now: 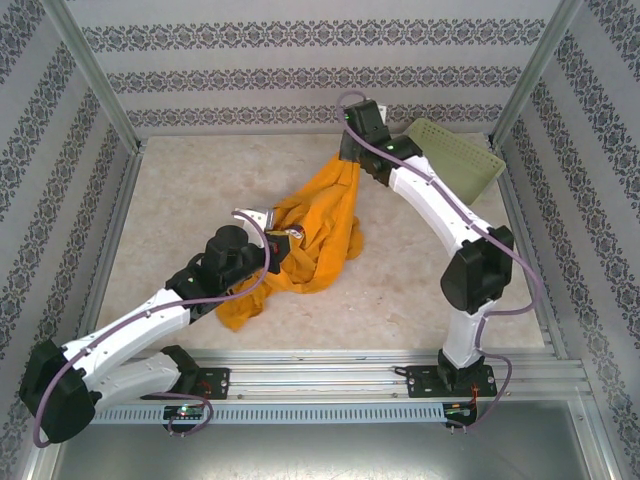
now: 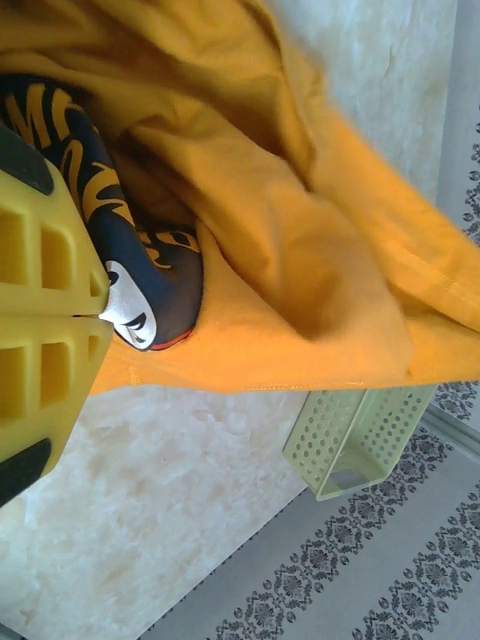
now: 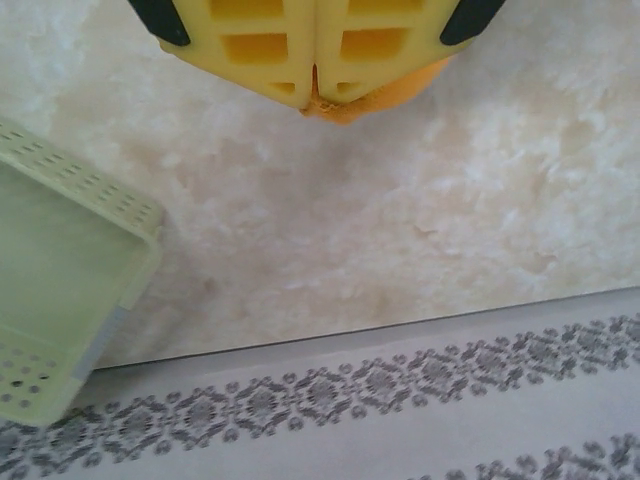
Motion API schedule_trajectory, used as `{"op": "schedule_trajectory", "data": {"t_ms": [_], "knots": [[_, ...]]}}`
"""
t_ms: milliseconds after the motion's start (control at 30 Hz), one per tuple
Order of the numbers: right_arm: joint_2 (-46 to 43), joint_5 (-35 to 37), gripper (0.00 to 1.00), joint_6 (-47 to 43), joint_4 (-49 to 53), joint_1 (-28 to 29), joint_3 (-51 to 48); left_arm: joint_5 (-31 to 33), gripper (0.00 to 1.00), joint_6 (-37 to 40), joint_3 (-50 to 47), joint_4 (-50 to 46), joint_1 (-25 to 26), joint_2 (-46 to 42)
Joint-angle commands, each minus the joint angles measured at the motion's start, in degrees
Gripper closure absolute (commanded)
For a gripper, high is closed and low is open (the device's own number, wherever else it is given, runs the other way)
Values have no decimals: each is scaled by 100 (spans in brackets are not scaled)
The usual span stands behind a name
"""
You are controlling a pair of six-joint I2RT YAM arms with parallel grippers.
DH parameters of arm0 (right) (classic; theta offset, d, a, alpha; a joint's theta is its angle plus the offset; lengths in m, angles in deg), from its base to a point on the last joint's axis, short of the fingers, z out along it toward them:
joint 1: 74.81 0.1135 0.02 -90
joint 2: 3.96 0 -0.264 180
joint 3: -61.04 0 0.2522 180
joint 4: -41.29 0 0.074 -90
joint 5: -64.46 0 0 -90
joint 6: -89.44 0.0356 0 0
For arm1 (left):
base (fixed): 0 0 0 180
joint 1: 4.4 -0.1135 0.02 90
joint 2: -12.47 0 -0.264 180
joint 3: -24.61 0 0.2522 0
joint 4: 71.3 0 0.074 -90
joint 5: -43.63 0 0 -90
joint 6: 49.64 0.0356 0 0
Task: Fold the inside-out t-shirt
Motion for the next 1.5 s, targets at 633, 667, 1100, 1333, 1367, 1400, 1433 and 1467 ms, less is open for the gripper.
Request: {"op": "schedule_trajectory", "data": {"t_ms": [633,667,1100,1333,1367,1400,1433,1467], "knots": [[-1614,353,100,875,-334,-796,-3617,660,100,-809,766,-640,-2351,-1186],[-1683,339,100,877,-355,-781,-3755,415,100,-854,804,-598,-2390,-1042],[-2237,160,35,457,-742,643,-4108,-1093,100,-1583,-1201,-133,-2332,-534],[-832,-876,24,443,-992,1660,-2826,-1199,100,-1481,-1500,-195,-2325,-872],[-628,-889,23,487,-944,1680,-2677,-1197,100,-1457,-1499,-220,-2321,-897],[-480,-976,23,518,-974,1682,-2589,-1204,100,-1436,-1497,-246,-2316,-902],[-400,-1099,23,543,-1054,1683,-2549,-1204,100,-1410,-1491,-262,-2317,-919],[-277,-1249,22,575,-1117,1676,-2488,-1191,100,-1408,-1499,-274,-2323,-924]]}}
